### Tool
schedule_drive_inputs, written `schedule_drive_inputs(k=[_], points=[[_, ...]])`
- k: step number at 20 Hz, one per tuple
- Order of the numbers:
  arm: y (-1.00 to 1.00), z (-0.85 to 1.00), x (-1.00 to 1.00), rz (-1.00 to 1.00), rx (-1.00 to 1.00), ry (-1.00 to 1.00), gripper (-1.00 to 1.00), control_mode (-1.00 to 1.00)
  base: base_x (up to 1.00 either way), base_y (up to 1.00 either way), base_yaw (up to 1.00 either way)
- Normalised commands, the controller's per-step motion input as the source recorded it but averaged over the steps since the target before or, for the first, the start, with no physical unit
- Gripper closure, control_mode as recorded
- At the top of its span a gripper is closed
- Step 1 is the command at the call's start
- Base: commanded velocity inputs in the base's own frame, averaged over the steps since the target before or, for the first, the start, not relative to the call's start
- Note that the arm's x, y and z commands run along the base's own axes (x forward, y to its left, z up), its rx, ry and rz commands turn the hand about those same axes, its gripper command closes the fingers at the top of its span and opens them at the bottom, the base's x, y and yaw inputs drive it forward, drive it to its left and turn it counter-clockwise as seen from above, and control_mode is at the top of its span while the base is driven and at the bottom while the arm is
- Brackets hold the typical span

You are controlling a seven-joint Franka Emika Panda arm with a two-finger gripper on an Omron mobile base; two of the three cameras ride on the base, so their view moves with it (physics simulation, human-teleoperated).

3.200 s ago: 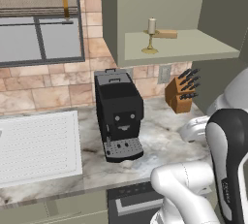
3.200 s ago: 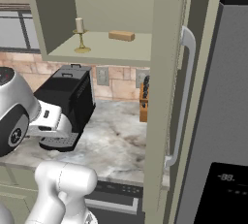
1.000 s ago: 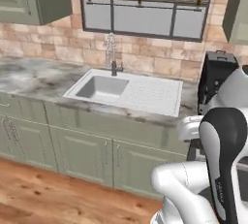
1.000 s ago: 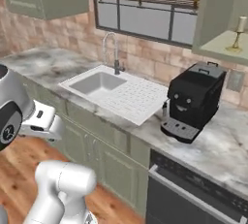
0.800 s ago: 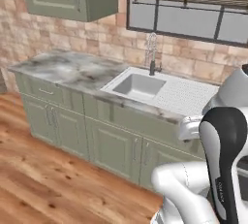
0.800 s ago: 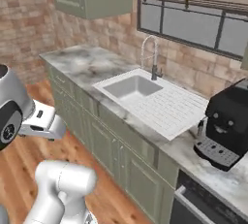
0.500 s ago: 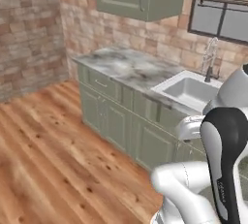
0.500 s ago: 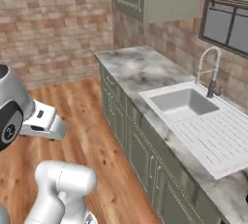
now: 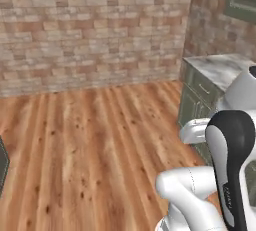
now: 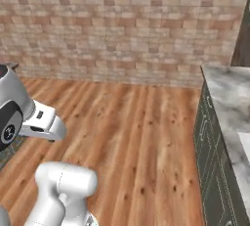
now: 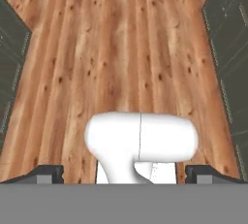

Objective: Pick the candle and candle from the dining table and place them in the open cabinet. Close the cabinet after placing the objects.

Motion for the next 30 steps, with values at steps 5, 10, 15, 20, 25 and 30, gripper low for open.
schedule_drive_inputs(k=[5,10,15,20,25,30], points=[[0.0,0.0,0.0,0.0,0.0,0.0,-1.0,1.0,0.37,0.37,0.88],[0.0,0.0,0.0,0.0,0.0,0.0,-1.0,1.0,0.45,0.25,0.89],[0.0,0.0,0.0,0.0,0.0,0.0,-1.0,1.0,0.6,0.05,0.74],[0.0,0.0,0.0,0.0,0.0,0.0,-1.0,1.0,0.61,-0.03,0.6],[0.0,0.0,0.0,0.0,0.0,0.0,-1.0,1.0,0.12,-0.36,0.26],[0.0,0.0,0.0,0.0,0.0,0.0,-1.0,1.0,0.0,-0.09,0.29]])
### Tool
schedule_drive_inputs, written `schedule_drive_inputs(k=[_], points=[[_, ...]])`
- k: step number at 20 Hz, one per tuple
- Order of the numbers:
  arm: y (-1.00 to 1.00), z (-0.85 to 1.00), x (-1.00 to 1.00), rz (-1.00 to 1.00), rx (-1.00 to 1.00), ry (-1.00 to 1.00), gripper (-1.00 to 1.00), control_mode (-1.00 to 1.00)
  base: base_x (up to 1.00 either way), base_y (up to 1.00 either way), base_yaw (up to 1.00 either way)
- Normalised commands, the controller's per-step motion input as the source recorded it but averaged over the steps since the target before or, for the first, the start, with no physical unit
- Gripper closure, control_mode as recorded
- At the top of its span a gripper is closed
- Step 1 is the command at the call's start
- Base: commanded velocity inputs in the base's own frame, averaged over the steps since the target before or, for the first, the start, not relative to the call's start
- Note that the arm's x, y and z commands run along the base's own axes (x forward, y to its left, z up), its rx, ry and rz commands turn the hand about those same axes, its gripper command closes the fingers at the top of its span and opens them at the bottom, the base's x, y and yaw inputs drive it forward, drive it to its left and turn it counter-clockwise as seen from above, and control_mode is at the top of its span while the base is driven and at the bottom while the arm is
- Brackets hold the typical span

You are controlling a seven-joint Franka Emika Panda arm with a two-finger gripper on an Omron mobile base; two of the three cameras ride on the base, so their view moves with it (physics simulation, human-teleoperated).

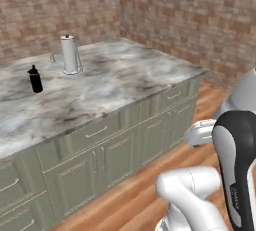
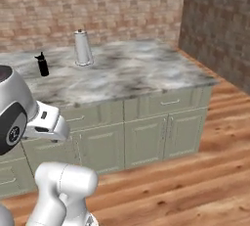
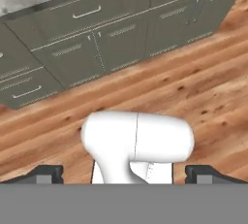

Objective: Pick the candle and candle from the dining table and place them in the open cabinet. Close the cabinet after placing the objects.

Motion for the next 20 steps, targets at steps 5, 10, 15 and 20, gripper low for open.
schedule_drive_inputs(k=[5,10,15,20], points=[[0.0,0.0,0.0,0.0,0.0,0.0,-1.0,1.0,-0.08,0.31,0.68],[0.0,0.0,0.0,0.0,0.0,0.0,-1.0,1.0,-0.04,0.43,0.78],[0.0,0.0,0.0,0.0,0.0,0.0,-1.0,1.0,0.16,0.3,0.34],[0.0,0.0,0.0,0.0,0.0,0.0,-1.0,1.0,0.27,0.9,0.1]])
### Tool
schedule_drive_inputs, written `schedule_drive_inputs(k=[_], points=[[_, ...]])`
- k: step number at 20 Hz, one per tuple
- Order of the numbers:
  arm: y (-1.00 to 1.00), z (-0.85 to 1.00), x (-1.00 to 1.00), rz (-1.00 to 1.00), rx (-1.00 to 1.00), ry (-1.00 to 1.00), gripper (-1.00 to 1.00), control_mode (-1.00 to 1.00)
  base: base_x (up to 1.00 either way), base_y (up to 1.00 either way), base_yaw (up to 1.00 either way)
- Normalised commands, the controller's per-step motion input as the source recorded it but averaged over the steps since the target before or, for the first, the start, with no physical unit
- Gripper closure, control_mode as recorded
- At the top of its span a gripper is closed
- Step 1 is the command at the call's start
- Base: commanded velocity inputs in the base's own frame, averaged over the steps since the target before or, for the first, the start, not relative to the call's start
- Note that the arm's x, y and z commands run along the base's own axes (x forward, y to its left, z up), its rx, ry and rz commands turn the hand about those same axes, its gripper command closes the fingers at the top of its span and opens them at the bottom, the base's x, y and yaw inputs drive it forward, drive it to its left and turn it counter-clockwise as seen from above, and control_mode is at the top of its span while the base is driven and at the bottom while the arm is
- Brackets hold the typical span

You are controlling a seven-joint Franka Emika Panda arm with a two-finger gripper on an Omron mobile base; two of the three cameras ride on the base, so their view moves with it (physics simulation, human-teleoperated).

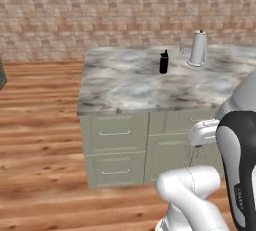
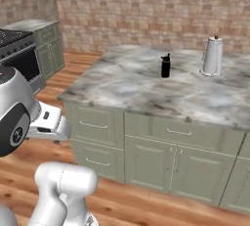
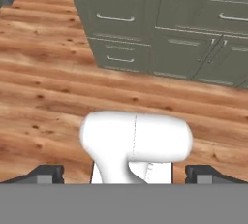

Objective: Pick the candle and candle from the dining table and place them in the open cabinet. Close the cabinet after placing the objects.

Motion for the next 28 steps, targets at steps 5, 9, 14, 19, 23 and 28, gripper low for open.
schedule_drive_inputs(k=[5,9,14,19,23,28], points=[[0.0,0.0,0.0,0.0,0.0,0.0,-1.0,1.0,0.43,1.0,0.0],[0.0,0.0,0.0,0.0,0.0,0.0,-1.0,1.0,0.75,0.98,0.0],[0.0,0.0,0.0,0.0,0.0,0.0,-1.0,1.0,0.92,0.88,-0.05],[0.0,0.0,0.0,0.0,0.0,0.0,-1.0,1.0,1.0,0.8,-0.05],[0.0,0.0,0.0,0.0,0.0,0.0,-1.0,1.0,1.0,0.73,-0.05],[0.0,0.0,0.0,0.0,0.0,0.0,-1.0,1.0,1.0,0.5,-0.12]])
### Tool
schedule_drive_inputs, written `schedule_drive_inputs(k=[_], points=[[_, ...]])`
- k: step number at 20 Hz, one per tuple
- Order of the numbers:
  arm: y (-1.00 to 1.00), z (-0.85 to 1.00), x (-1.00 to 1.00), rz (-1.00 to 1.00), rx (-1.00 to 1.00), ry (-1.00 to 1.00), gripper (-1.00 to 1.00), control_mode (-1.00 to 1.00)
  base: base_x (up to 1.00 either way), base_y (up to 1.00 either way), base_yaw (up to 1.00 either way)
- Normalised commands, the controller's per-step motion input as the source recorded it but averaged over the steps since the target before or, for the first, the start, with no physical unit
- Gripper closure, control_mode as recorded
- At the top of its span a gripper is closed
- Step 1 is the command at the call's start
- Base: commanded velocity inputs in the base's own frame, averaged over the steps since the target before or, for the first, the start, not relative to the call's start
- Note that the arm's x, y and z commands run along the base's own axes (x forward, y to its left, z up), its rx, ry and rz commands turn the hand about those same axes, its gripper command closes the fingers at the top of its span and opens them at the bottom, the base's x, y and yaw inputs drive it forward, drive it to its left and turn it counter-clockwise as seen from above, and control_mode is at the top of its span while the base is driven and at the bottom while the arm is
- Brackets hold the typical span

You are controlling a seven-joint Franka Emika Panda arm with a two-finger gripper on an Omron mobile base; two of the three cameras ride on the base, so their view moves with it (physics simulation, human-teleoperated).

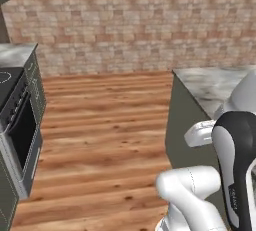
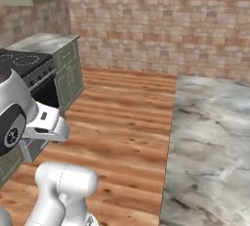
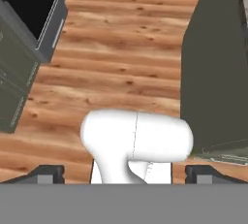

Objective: Pick the candle and candle from the dining table and place them in the open cabinet. Close the cabinet after placing the objects.

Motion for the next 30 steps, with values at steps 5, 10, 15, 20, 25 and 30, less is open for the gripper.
schedule_drive_inputs(k=[5,10,15,20,25,30], points=[[0.0,0.0,0.0,0.0,0.0,0.0,-1.0,1.0,1.0,0.17,-0.24],[0.0,0.0,0.0,0.0,0.0,0.0,-1.0,1.0,1.0,0.26,-0.3],[0.0,0.0,0.0,0.0,0.0,0.0,-1.0,1.0,1.0,0.45,-0.29],[0.0,0.0,0.0,0.0,0.0,0.0,-1.0,1.0,1.0,0.51,-0.29],[0.0,0.0,0.0,0.0,0.0,0.0,-1.0,1.0,1.0,0.52,-0.29],[0.0,0.0,0.0,0.0,0.0,0.0,-1.0,1.0,1.0,0.46,-0.28]])
